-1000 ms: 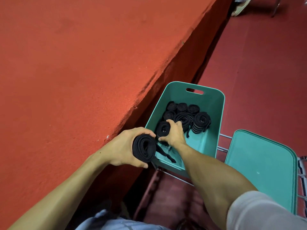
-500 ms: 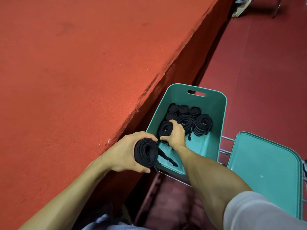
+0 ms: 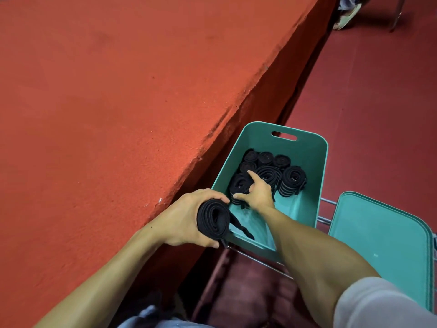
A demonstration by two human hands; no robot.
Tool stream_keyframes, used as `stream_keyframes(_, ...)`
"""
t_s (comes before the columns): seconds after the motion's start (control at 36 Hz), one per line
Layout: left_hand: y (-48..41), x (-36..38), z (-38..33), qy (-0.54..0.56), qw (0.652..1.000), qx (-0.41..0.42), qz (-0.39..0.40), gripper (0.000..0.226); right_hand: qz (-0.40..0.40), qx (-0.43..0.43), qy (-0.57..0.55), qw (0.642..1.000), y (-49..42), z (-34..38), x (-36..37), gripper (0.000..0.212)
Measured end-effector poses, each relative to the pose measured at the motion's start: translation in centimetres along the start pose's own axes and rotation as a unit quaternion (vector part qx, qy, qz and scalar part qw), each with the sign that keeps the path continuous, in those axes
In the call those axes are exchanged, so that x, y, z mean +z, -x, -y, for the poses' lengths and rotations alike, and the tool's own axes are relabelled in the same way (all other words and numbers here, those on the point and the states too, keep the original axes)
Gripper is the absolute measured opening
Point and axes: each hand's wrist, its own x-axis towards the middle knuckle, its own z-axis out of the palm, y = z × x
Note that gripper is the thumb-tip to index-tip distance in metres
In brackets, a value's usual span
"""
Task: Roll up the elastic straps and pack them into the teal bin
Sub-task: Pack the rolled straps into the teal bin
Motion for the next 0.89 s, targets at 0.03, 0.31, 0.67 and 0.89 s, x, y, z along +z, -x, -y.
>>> stream_keyframes(0.03,0.0,0.0,0.0,-0.003,1.000,0.001,0.000,0.081,0.005,0.001,-0.009,1.000,0.0,-0.2,-0.4,0.100)
stream_keyframes(0.31,-0.5,0.1,-0.5,0.003,0.999,-0.001,-0.040,0.078,0.005,-0.049,-0.066,0.997,1.7,0.9,-3.3,0.069)
stream_keyframes(0.67,-3.1,0.1,-1.5,0.039,0.982,-0.036,-0.179,0.082,0.165,-0.120,-0.349,0.915,8.3,6.7,-5.9,0.032)
stream_keyframes(0.89,-4.2,1.2,-2.6,-0.008,0.973,-0.039,-0.226,0.081,0.157,-0.163,-0.274,0.935,9.4,6.5,-6.2,0.067)
